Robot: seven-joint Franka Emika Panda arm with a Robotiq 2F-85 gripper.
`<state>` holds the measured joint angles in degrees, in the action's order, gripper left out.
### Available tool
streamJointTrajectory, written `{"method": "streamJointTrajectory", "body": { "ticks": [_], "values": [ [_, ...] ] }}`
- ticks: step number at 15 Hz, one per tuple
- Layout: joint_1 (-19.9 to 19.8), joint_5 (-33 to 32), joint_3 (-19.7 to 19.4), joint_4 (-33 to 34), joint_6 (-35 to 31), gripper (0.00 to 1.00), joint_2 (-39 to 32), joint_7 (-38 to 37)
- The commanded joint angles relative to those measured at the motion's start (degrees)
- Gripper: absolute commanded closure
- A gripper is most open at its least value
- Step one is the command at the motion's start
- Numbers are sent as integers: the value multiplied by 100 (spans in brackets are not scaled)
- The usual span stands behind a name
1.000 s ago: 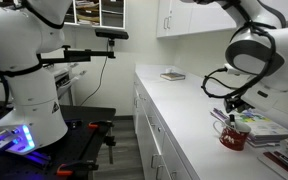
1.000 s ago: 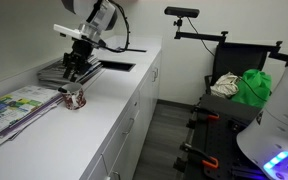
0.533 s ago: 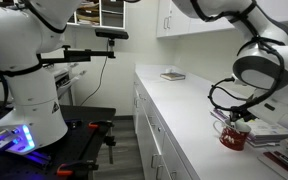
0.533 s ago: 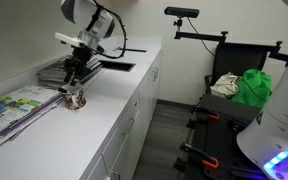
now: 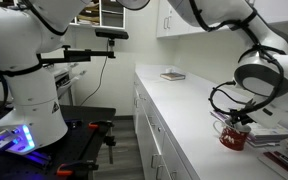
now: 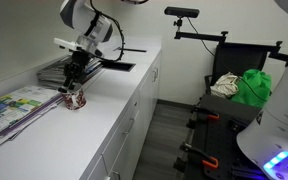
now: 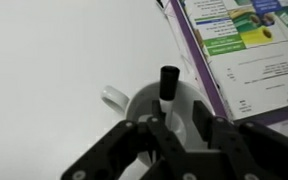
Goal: Remove the marker from the cup and put it on the base top
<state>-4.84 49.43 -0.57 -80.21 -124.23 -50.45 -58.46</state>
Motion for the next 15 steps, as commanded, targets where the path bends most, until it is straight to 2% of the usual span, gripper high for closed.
{"method": "streamJointTrajectory", "body": {
  "ticks": [1,3,8,9,10,15],
  "values": [
    [-11,-115,16,347,407,55,-210,-314],
    [6,-151,5,426,540,57,-281,-331],
    [-2,-156,15,521,546,99,-379,-267],
    [-29,-127,36,514,543,100,-357,-221],
    [-74,-68,73,488,546,95,-309,-152],
    [-268,260,286,177,470,95,211,319]
  ]
}}
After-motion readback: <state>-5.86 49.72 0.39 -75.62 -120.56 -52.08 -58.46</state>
